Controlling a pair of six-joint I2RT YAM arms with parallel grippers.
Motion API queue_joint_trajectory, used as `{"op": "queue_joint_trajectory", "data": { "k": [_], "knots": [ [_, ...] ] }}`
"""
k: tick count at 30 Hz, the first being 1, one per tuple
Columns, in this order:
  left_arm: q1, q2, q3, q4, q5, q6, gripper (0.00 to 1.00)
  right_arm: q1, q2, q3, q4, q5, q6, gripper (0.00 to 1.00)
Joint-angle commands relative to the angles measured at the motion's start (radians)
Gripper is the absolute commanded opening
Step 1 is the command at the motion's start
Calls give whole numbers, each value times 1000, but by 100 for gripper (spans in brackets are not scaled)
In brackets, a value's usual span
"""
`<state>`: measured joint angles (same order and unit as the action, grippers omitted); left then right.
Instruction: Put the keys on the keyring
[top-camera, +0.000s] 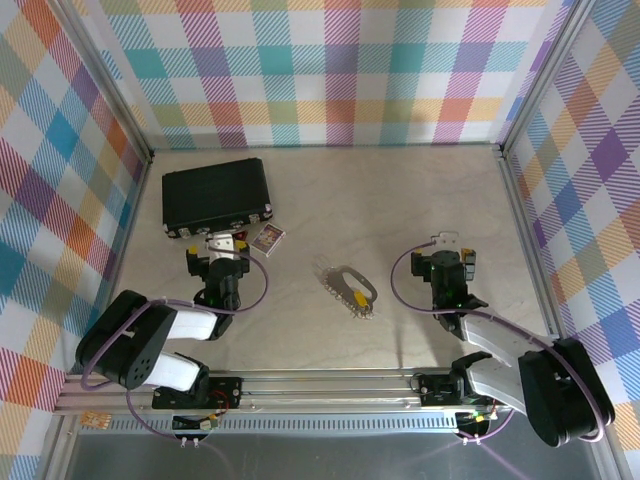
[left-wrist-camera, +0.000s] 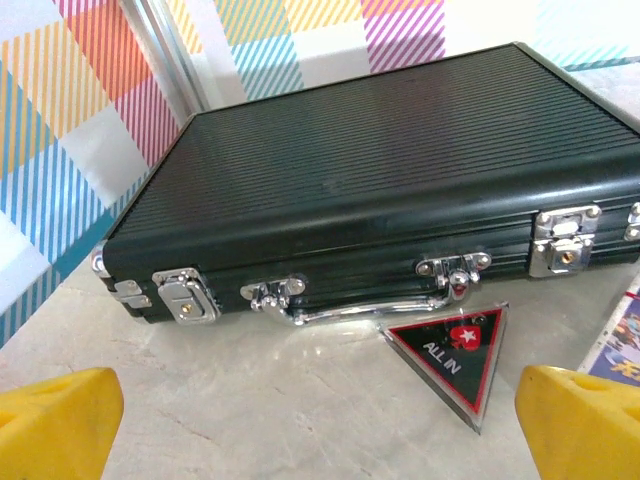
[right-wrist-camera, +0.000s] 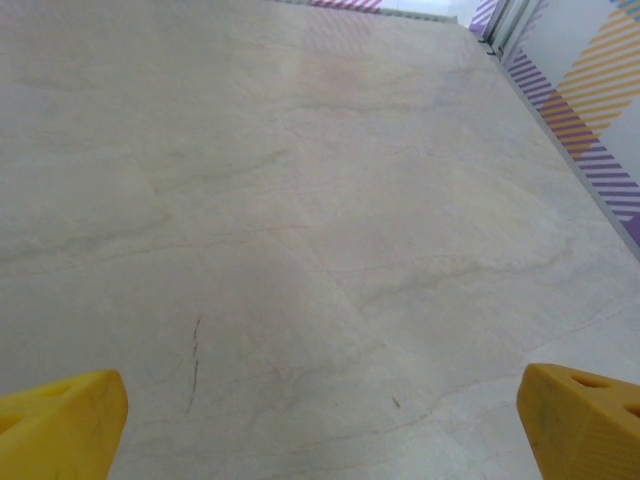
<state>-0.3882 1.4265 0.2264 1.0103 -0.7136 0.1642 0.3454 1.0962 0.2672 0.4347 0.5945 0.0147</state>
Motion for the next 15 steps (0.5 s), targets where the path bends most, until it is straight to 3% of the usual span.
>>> {"op": "queue_joint_trajectory", "data": {
  "k": [1,6,15],
  "knots": [
    [25,36,26,127,36,26,100,-12,41,-1,157,-3,-42,99],
    [58,172,2,322,43,28,100,-25,121,18,258,-18,-71,99],
    [68,156,24,250,72,17,100,-39,217,59,317,-35,-95,99]
  ]
}}
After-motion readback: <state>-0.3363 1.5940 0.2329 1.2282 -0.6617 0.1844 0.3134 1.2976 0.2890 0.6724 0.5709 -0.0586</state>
